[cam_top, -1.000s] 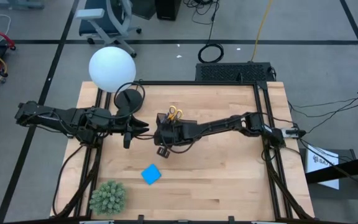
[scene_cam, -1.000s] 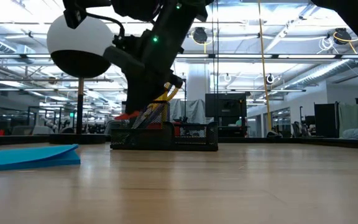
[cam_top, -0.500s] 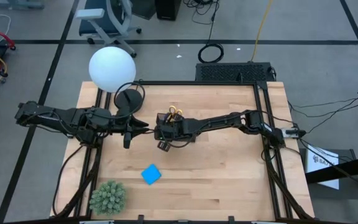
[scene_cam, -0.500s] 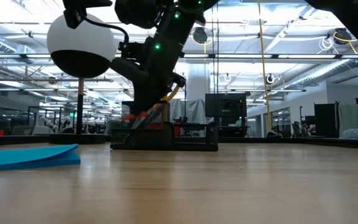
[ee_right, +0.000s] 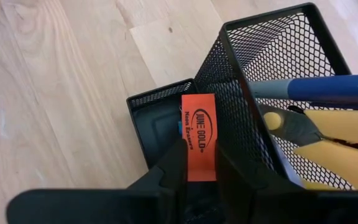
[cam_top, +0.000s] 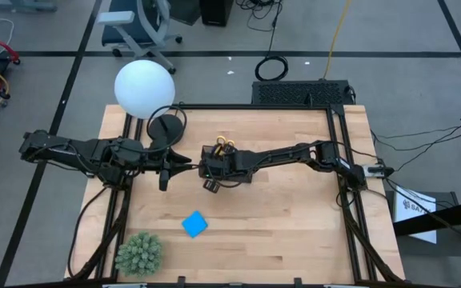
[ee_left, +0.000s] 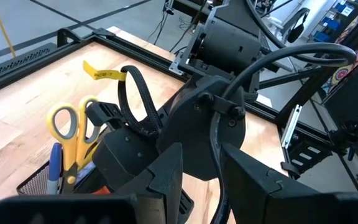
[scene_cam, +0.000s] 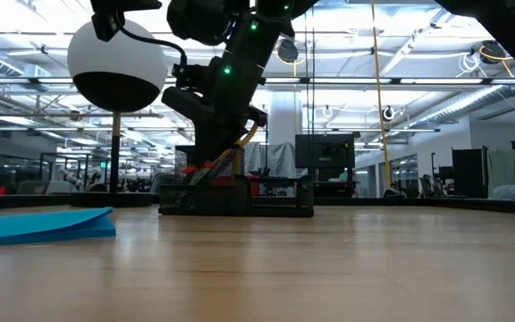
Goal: Pick and place office supplies into organizer
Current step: Put the orange eraser into the black desk organizer, then put the blue sticky note into the black desk organizer
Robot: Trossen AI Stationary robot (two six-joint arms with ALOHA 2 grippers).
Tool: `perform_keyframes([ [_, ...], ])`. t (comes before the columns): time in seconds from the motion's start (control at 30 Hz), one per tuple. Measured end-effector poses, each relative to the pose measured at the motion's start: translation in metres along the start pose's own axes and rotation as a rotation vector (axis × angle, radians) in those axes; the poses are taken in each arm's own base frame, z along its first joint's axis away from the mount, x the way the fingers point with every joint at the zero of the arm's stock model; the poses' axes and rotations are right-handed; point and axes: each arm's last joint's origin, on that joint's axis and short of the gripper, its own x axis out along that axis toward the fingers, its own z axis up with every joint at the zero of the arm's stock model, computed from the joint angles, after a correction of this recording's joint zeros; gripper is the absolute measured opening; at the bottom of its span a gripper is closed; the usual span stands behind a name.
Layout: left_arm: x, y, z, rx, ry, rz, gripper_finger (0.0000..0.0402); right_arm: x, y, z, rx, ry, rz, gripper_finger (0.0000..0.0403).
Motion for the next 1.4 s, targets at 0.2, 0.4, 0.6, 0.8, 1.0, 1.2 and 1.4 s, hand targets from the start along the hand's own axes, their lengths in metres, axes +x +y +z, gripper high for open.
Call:
perform_keyframes([
  [0.2, 0.0, 0.0, 0.0, 0.0, 0.0, 0.0, 0.0115, 0.0, 0.0, -0.001, -0.005, 0.012, -0.005, 0.0081],
  [0.4, 0.0, 0.0, 0.0, 0.0, 0.0, 0.0, 0.0115, 0.0, -0.002, -0.004, -0.016, 0.038, -0.014, 0.0117],
  [0.6, 0.0, 0.0, 0.0, 0.0, 0.0, 0.0, 0.0115, 0.0, -0.001, -0.004, -0.036, 0.039, -0.015, 0.0139],
  [0.8, 0.0, 0.0, 0.0, 0.0, 0.0, 0.0, 0.0115, -0.003, 0.007, -0.006, -0.052, 0.03, -0.002, 0.0142],
  [1.0, 0.0, 0.0, 0.0, 0.0, 0.0, 0.0, 0.0115, -0.013, 0.031, -0.013, -0.146, -0.004, 0.044, 0.0137],
  [1.2, 0.0, 0.0, 0.0, 0.0, 0.0, 0.0, 0.0115, -0.023, 0.057, -0.019, -0.233, -0.019, 0.229, 0.0138],
  [1.4, 0.0, 0.0, 0.0, 0.0, 0.0, 0.0, 0.0115, -0.032, 0.077, -0.019, -0.202, -0.031, 0.486, 0.0133],
])
